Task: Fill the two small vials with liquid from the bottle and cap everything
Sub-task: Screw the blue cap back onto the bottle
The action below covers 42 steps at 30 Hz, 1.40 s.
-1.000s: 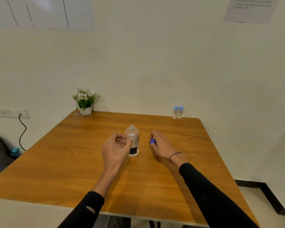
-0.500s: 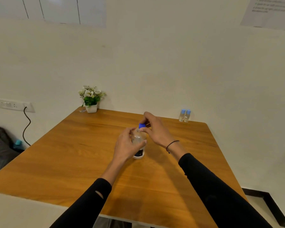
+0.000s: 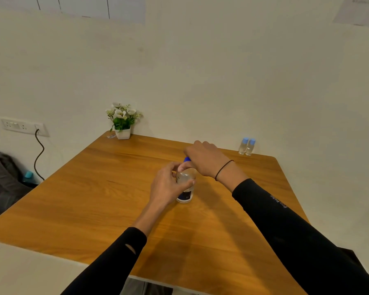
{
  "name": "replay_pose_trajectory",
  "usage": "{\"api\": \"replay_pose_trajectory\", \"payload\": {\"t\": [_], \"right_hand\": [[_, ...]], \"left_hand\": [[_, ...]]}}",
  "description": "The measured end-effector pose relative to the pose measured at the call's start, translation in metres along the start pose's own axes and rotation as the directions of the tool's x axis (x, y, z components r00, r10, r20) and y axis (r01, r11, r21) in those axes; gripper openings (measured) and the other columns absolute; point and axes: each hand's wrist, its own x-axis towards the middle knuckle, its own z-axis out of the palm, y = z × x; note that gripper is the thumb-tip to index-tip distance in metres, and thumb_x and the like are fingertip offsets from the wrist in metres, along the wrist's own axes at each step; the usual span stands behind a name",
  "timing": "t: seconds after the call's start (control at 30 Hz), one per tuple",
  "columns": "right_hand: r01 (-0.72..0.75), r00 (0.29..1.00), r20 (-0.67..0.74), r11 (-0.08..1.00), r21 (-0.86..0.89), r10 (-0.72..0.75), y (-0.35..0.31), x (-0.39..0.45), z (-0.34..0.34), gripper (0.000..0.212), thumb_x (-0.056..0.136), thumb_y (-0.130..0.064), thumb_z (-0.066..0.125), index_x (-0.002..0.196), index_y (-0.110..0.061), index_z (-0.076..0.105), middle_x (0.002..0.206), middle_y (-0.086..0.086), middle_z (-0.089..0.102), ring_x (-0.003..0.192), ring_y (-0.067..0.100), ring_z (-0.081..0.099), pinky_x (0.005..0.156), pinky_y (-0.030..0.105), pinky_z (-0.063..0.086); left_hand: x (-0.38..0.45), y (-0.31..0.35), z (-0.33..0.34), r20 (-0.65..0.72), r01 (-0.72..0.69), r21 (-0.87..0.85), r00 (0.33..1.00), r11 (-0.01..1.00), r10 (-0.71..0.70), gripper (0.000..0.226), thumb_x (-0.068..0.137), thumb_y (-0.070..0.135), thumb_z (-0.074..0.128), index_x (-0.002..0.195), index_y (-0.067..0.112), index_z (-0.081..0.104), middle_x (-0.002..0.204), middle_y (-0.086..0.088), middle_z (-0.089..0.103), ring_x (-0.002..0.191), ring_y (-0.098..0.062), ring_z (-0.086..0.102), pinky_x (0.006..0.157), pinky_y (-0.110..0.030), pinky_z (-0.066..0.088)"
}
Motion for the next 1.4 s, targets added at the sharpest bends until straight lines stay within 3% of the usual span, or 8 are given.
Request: {"api": "replay_pose_trajectory", "payload": {"t": [0.1, 0.27, 0.47, 0.63, 0.83, 1.0, 1.23, 1.4], "right_hand": [[-0.025, 1.0, 0.017, 0.999, 0.037, 0.024, 0.004, -0.002, 0.001, 0.058, 0.091, -0.073, 0.056, 0.105, -0.017, 0.053, 0.091, 0.003, 0.051, 0.075, 0.022, 0.051, 0.062, 0.031, 0.035], [0.109, 0.987, 0.083, 0.951, 0.29, -0.139, 0.01, -0.001, -0.002, 0.018, 0.1, -0.014, 0.063, 0.115, -0.023, 0.06, 0.102, 0.002, 0.061, 0.089, 0.022, 0.06, 0.065, 0.023, 0.038], [0.047, 0.998, 0.039, 0.998, 0.031, -0.048, 0.007, 0.006, -0.002, 0.041, 0.094, -0.057, 0.066, 0.102, -0.019, 0.053, 0.098, 0.004, 0.057, 0.069, 0.016, 0.048, 0.056, 0.025, 0.032], [0.152, 0.984, 0.062, 0.969, 0.195, -0.166, 0.004, 0.006, -0.002, 0.01, 0.1, -0.017, 0.065, 0.104, -0.024, 0.058, 0.102, 0.003, 0.061, 0.085, 0.023, 0.062, 0.064, 0.026, 0.043], [0.086, 0.996, 0.028, 0.993, 0.079, -0.089, 0.002, 0.006, 0.003, 0.04, 0.096, -0.055, 0.065, 0.105, -0.016, 0.058, 0.093, 0.002, 0.055, 0.074, 0.018, 0.054, 0.056, 0.025, 0.031], [0.159, 0.983, 0.07, 0.975, 0.156, -0.172, 0.002, 0.004, -0.002, 0.007, 0.1, -0.014, 0.064, 0.106, -0.017, 0.066, 0.102, 0.004, 0.065, 0.086, 0.023, 0.064, 0.06, 0.023, 0.039], [0.066, 0.996, 0.063, 0.998, 0.006, -0.066, -0.003, 0.004, -0.001, 0.042, 0.101, -0.056, 0.057, 0.103, -0.014, 0.055, 0.099, 0.006, 0.06, 0.077, 0.023, 0.055, 0.062, 0.032, 0.042], [0.141, 0.984, 0.073, 0.963, 0.229, -0.161, 0.001, 0.002, -0.008, 0.018, 0.098, -0.008, 0.064, 0.112, -0.019, 0.061, 0.107, 0.002, 0.059, 0.094, 0.024, 0.059, 0.062, 0.023, 0.035]], "left_hand": [[0.0, 0.0, 0.0, 0.008, -0.001, -0.005, 1.0, 1.0, 0.001, 0.064, 0.077, 0.054, 0.089, 0.131, 0.027, 0.067, 0.12, 0.012, 0.072, 0.104, -0.012, 0.068, 0.081, -0.035, 0.062], [0.001, -0.002, 0.0, 0.018, 0.029, -0.004, 0.999, 1.0, -0.029, 0.078, 0.074, 0.059, 0.09, 0.14, 0.028, 0.061, 0.129, 0.011, 0.07, 0.107, -0.012, 0.066, 0.086, -0.038, 0.063], [0.0, -0.002, 0.0, 0.005, 0.014, 0.008, 1.0, 1.0, -0.014, 0.071, 0.075, 0.062, 0.088, 0.134, 0.031, 0.064, 0.126, 0.013, 0.07, 0.107, -0.01, 0.065, 0.087, -0.041, 0.064], [0.001, -0.003, 0.003, 0.007, 0.018, 0.004, 1.0, 1.0, -0.018, 0.078, 0.076, 0.059, 0.089, 0.141, 0.028, 0.061, 0.132, 0.01, 0.069, 0.11, -0.011, 0.065, 0.09, -0.039, 0.064], [0.0, -0.005, 0.002, 0.009, -0.002, 0.001, 1.0, 1.0, 0.002, 0.072, 0.075, 0.061, 0.086, 0.135, 0.029, 0.063, 0.126, 0.012, 0.07, 0.106, -0.01, 0.065, 0.086, -0.038, 0.064], [0.0, -0.006, 0.003, 0.01, 0.001, 0.01, 1.0, 1.0, -0.001, 0.076, 0.077, 0.06, 0.088, 0.14, 0.028, 0.06, 0.13, 0.01, 0.069, 0.107, -0.01, 0.065, 0.085, -0.035, 0.063], [-0.002, -0.003, 0.003, -0.001, -0.03, 0.006, 1.0, 1.0, 0.03, 0.061, 0.08, 0.057, 0.086, 0.13, 0.031, 0.064, 0.116, 0.014, 0.07, 0.103, -0.012, 0.066, 0.079, -0.037, 0.061], [0.002, -0.007, 0.005, 0.017, -0.005, 0.022, 1.0, 1.0, 0.005, 0.081, 0.078, 0.061, 0.087, 0.146, 0.028, 0.057, 0.135, 0.01, 0.067, 0.111, -0.01, 0.064, 0.087, -0.035, 0.062]]}}
